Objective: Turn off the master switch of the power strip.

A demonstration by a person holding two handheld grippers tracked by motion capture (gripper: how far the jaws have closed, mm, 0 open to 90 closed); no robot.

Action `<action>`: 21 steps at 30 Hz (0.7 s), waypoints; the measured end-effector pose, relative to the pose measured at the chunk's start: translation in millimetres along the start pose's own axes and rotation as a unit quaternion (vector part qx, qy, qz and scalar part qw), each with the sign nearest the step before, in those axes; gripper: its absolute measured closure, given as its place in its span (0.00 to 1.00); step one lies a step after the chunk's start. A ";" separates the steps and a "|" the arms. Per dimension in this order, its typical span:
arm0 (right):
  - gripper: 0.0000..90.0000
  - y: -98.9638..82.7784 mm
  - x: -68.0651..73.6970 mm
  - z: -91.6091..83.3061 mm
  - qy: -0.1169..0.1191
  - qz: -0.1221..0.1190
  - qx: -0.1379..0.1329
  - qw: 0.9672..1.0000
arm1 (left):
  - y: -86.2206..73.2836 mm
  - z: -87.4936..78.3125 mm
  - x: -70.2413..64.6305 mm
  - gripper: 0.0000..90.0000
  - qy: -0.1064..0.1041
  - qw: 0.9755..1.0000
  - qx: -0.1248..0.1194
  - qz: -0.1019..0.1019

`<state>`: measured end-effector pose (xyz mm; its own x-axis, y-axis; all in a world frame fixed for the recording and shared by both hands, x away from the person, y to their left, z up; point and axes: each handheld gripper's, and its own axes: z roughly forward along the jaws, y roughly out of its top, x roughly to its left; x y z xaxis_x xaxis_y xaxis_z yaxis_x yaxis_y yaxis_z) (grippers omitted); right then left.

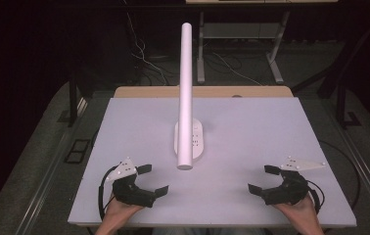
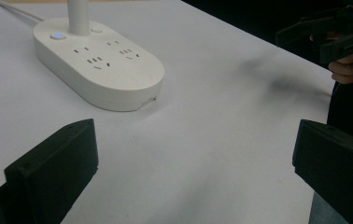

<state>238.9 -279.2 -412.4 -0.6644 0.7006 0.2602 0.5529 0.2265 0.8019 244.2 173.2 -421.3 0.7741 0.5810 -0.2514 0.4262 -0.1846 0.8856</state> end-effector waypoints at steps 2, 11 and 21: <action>0.00 -0.2 -0.1 0.1 0.000 0.000 0.001 1.000 | 0.0 0.3 -0.3 0.00 -0.001 1.000 0.002 0.001; 0.00 -1.2 -0.7 0.0 0.002 -0.001 0.004 1.000 | 0.1 -0.7 0.3 0.00 -0.002 1.000 0.001 -0.001; 0.00 -2.2 -1.9 -1.0 0.002 0.004 0.009 1.000 | 0.2 2.9 -1.9 0.00 -0.008 1.000 0.016 0.003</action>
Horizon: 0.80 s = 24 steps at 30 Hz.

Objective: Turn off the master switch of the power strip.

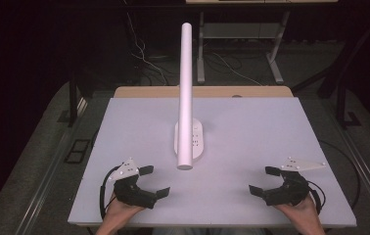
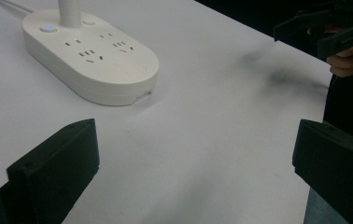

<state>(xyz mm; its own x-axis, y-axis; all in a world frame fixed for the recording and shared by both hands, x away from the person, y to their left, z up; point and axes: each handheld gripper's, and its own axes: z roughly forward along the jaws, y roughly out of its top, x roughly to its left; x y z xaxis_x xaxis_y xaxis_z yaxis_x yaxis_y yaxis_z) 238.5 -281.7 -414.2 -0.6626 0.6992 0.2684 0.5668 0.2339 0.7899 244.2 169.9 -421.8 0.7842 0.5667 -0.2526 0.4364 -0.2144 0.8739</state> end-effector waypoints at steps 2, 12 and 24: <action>0.00 0.1 -0.1 -0.5 0.000 -0.001 0.000 1.000 | 0.2 -0.1 0.1 0.00 0.000 1.000 0.001 0.000; 0.00 -0.5 -1.6 -1.5 0.000 -0.002 0.005 1.000 | 7.9 0.8 -1.0 0.00 -0.009 1.000 0.007 0.004; 0.00 -0.6 -2.5 -1.6 -0.001 -0.005 0.006 1.000 | 22.8 -3.1 3.3 0.01 -0.010 1.000 0.015 0.007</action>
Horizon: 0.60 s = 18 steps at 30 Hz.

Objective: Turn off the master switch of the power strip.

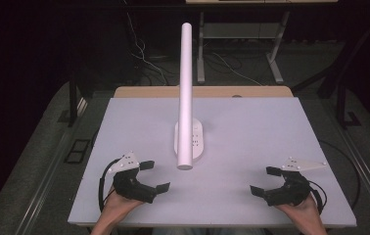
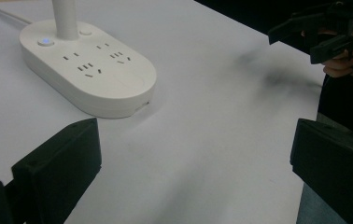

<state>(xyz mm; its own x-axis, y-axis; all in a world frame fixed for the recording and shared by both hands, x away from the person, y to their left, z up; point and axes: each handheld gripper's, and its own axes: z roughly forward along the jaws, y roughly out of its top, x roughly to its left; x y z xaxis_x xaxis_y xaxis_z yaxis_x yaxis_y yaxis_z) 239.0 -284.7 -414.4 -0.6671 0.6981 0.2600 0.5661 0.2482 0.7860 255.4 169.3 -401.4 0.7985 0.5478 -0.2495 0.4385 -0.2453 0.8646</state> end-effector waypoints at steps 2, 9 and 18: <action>0.00 -0.1 -0.1 -0.2 0.000 0.002 0.001 1.000 | 2.1 -1.0 1.6 0.02 0.000 1.000 0.000 0.000; 0.00 -0.3 0.0 -0.1 -0.001 0.003 0.004 1.000 | 10.4 -3.7 5.7 0.03 -0.002 1.000 0.001 0.000; 0.00 -0.5 -0.4 0.4 -0.004 0.000 0.006 1.000 | 21.7 -2.4 11.8 0.03 -0.005 1.000 0.009 -0.001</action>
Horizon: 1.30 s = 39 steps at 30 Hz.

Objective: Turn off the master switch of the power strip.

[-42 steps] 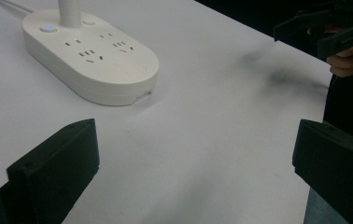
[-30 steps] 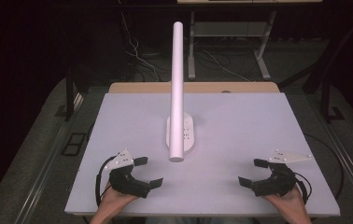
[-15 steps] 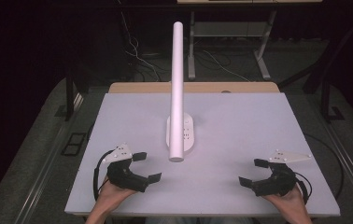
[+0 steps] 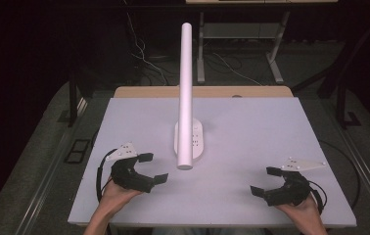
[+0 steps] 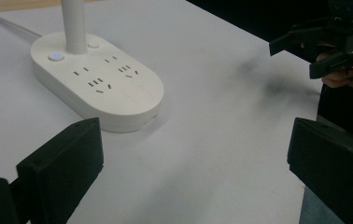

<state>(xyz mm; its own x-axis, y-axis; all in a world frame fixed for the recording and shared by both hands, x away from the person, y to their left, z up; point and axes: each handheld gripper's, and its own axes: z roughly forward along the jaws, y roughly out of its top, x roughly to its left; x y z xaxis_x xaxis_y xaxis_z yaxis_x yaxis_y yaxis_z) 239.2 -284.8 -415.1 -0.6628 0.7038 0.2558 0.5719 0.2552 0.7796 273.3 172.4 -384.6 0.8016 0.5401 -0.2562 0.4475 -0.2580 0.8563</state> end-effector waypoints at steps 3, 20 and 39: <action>0.00 0.0 -0.1 -0.3 0.000 0.001 0.001 1.000 | 4.8 1.4 1.9 0.03 0.000 1.000 0.004 0.002; 0.00 -0.4 -1.6 -1.0 -0.003 -0.002 0.000 1.000 | 25.2 6.8 14.3 0.04 0.004 1.000 0.017 0.002; 0.00 -0.9 -2.2 -1.2 -0.004 -0.003 0.002 1.000 | 51.0 10.0 28.6 0.05 0.017 0.999 0.026 0.010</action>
<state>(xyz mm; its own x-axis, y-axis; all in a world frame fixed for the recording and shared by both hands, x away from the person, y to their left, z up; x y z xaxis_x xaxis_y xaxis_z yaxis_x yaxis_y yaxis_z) 239.6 -287.4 -415.6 -0.6629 0.7071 0.2462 0.5696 0.2628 0.7788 323.0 166.6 -352.7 0.7969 0.5614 -0.2233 0.4523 -0.3094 0.8365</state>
